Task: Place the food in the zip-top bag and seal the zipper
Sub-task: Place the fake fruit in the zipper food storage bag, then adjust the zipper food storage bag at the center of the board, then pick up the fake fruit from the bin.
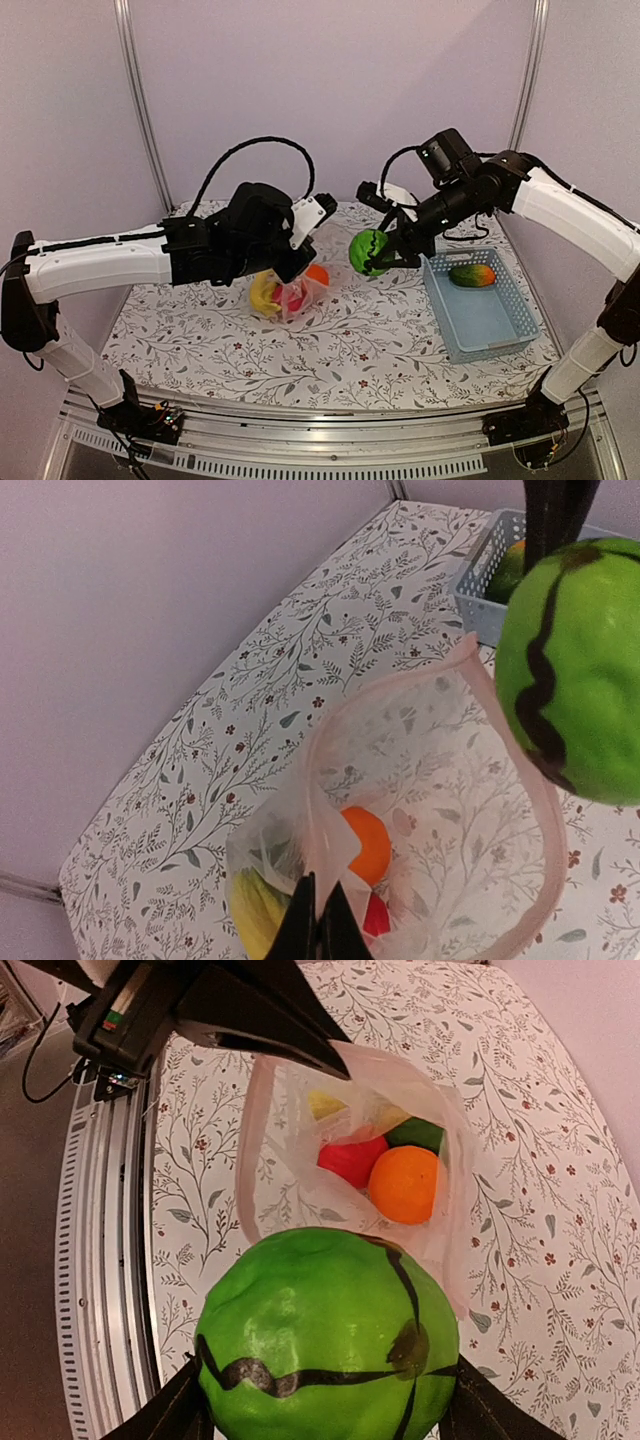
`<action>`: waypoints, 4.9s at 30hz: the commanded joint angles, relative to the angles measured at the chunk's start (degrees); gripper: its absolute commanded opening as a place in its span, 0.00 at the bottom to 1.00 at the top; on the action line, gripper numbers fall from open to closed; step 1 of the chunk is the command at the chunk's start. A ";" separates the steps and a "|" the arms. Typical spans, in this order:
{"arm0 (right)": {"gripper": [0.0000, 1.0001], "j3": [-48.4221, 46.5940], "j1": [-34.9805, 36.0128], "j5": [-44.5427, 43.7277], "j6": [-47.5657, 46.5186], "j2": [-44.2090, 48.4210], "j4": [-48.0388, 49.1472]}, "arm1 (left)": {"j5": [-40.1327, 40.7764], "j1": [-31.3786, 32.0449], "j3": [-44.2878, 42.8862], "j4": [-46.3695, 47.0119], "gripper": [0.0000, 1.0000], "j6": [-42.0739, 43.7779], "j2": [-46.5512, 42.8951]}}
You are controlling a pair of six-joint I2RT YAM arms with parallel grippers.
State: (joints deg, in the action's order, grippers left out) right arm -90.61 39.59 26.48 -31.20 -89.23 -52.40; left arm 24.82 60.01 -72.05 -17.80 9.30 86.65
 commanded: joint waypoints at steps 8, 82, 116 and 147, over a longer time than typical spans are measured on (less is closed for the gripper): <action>0.53 -5.28 8.13 1.58 -3.13 -5.54 3.47 | 1.49 0.63 1.73 3.26 0.00 -2.44 -1.78; 0.46 -5.15 20.28 -18.68 -18.14 -3.96 8.96 | -4.57 -5.96 2.53 4.96 0.00 -4.65 -7.19; 0.48 29.99 -25.99 -14.42 -19.87 12.57 13.39 | -6.60 -5.85 2.44 4.69 0.00 -4.75 -6.51; 0.75 32.91 -33.19 -30.84 -41.35 -3.29 28.21 | -6.25 -5.03 2.24 4.09 0.00 -4.20 -6.12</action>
State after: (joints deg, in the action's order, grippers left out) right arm -57.67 7.53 -4.21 -71.77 -90.48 -25.41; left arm 18.61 54.74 -69.36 -13.21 4.71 80.27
